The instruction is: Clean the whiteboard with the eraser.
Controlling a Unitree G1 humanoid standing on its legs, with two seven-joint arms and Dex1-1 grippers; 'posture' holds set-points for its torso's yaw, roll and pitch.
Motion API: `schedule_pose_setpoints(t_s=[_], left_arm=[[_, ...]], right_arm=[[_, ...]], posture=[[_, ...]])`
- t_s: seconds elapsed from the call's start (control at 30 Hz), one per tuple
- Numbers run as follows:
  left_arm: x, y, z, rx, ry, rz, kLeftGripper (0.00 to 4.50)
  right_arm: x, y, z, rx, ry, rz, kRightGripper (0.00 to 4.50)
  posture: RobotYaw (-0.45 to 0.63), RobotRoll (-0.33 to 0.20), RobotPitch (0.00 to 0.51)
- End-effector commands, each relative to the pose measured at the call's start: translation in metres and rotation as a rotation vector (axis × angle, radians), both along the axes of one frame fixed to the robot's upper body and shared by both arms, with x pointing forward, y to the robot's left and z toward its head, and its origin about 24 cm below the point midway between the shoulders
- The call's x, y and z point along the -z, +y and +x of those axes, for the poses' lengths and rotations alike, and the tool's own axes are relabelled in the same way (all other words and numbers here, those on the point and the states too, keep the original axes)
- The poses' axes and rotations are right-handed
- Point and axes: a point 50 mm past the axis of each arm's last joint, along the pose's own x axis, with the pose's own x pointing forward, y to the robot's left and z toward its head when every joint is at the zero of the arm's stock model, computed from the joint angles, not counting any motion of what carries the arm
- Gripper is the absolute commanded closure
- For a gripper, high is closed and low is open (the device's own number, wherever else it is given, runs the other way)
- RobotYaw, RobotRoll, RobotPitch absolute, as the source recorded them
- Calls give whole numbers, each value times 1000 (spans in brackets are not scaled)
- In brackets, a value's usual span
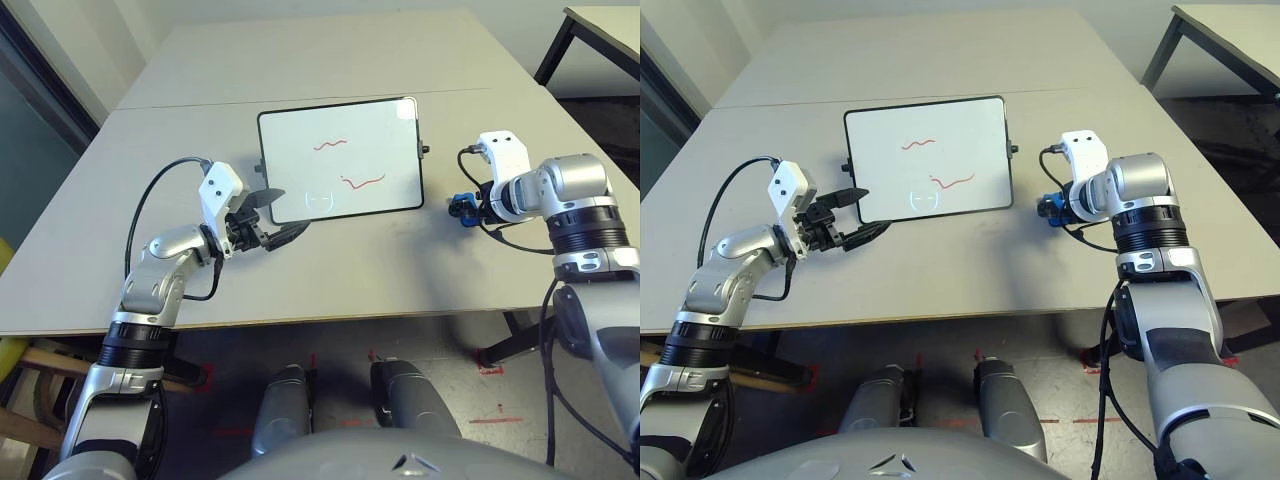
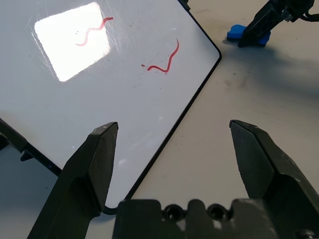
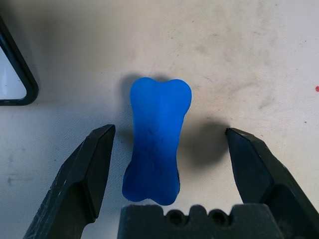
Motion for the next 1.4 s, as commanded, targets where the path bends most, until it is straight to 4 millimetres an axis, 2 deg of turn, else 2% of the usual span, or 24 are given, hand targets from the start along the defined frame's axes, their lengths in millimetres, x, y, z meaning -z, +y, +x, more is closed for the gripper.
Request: schedule_pose_setpoints(t_s=[0.03, 0.57, 0.67, 0.9, 1.0, 1.1, 1.2, 1.3, 1.4], left_arm=[[-3, -2, 1, -3, -11, 6, 0], [-4, -6, 6, 3, -12, 7, 0], [-4, -6, 7, 1, -13, 7, 0], [-4, -7, 8, -3, -14, 7, 0], [-4, -6, 8, -5, -14, 8, 0], [-4, -6, 8, -6, -15, 8, 0], [-5, -4, 8, -9, -17, 9, 0], [-9, 4, 10, -25, -24, 25, 0], [-11, 9, 12, -32, -28, 35, 0]], right_arm=[[6, -3, -3, 10, 38, -3, 38], [8, -1, -11, 0, 81, 8, 38], [8, 0, -11, -3, 77, 6, 684], [8, 1, -8, -51, 18, -37, 3296], [6, 0, -5, -104, -26, -72, 4066], [-2, 1, -1, -203, -99, -147, 4119], [-18, 4, 5, -319, -195, -251, 4119], [-54, 22, 16, -562, -369, -474, 4119], [-69, 33, 19, -719, -424, -612, 4119]], posture=[[-83, 0, 79], [-105, 0, 98], [-104, 0, 98], [-102, 0, 96], [-103, 0, 95], [-105, 0, 94], [-108, 0, 93], [-114, 0, 90], [-118, 0, 89]])
